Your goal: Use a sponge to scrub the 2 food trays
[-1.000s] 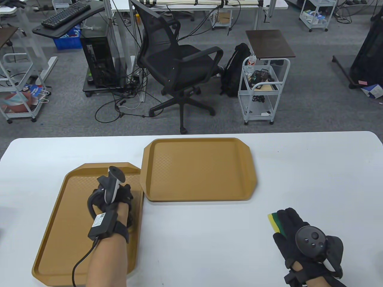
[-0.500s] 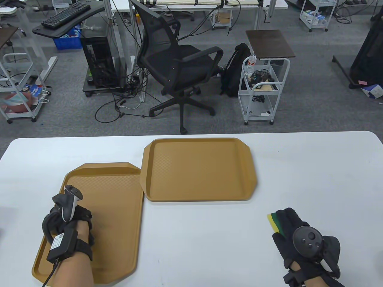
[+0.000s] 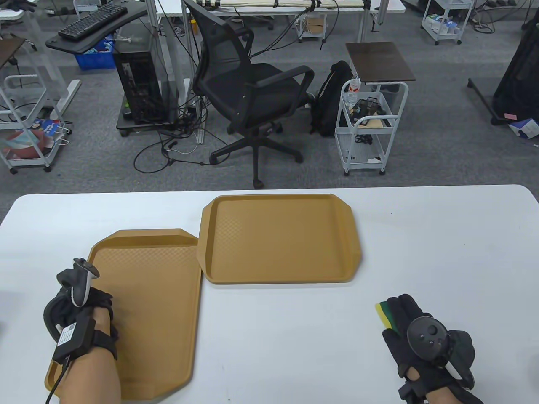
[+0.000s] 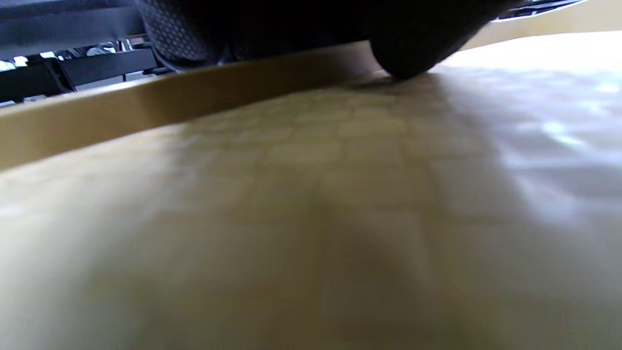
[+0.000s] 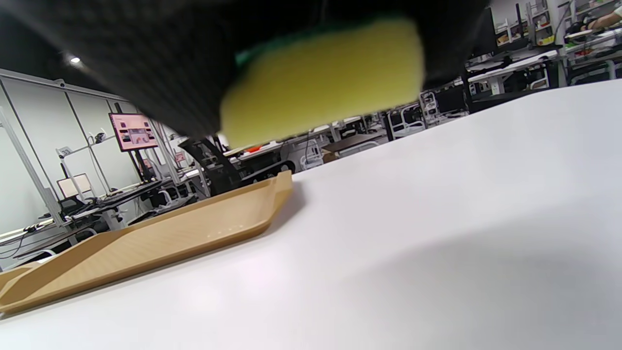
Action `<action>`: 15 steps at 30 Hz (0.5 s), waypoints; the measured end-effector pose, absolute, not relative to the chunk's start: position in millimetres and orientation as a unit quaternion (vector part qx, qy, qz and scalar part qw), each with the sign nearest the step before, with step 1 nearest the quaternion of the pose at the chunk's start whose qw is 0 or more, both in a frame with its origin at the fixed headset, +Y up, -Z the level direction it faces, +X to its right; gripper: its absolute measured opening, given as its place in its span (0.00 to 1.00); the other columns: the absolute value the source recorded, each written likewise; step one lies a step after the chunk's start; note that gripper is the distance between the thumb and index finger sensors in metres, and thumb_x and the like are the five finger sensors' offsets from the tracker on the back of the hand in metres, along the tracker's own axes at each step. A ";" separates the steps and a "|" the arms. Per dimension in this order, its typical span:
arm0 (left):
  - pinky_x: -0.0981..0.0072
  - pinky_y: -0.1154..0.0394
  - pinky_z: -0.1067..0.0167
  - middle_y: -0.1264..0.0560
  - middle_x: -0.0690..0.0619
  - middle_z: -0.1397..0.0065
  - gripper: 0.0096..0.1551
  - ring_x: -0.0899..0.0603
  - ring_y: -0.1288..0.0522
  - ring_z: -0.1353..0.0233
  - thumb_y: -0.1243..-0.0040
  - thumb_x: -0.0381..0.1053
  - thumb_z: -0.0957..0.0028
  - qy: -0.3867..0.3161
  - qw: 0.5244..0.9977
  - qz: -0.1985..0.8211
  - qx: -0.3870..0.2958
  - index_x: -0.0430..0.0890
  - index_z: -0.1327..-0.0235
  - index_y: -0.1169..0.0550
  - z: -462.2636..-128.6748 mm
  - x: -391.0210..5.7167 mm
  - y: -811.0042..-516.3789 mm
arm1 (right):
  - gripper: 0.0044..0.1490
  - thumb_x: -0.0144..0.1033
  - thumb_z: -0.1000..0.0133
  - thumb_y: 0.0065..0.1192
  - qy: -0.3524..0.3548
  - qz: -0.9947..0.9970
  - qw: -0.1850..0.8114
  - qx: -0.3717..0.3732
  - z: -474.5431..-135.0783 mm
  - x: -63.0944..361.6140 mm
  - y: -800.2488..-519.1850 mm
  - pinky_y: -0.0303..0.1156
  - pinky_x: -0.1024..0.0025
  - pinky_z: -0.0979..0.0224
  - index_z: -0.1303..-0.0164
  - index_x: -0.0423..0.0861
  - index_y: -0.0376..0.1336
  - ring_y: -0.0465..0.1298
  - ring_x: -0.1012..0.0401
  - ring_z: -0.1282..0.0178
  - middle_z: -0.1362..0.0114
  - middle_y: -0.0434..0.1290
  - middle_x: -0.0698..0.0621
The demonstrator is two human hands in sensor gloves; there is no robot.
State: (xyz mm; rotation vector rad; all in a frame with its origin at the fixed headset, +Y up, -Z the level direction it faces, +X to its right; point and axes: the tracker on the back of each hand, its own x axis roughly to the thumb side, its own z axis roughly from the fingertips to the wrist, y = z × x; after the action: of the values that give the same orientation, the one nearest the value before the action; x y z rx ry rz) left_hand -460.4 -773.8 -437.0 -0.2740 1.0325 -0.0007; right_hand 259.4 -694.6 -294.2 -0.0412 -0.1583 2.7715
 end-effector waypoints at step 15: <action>0.52 0.19 0.38 0.22 0.52 0.37 0.28 0.45 0.16 0.44 0.50 0.49 0.49 0.512 0.836 0.196 -0.021 0.52 0.33 0.31 -415.3 -495.1 -737.4 | 0.44 0.43 0.49 0.75 -0.052 0.980 0.189 -0.019 -295.4 260.2 -696.5 0.69 0.44 0.26 0.22 0.51 0.58 0.69 0.41 0.27 0.15 0.57 0.45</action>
State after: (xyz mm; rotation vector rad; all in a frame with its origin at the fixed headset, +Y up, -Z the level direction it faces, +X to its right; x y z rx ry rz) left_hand -495.1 -737.4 -415.3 -0.0436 1.0828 0.4154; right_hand 260.2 -696.5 -295.4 -0.0526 -0.1474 2.7561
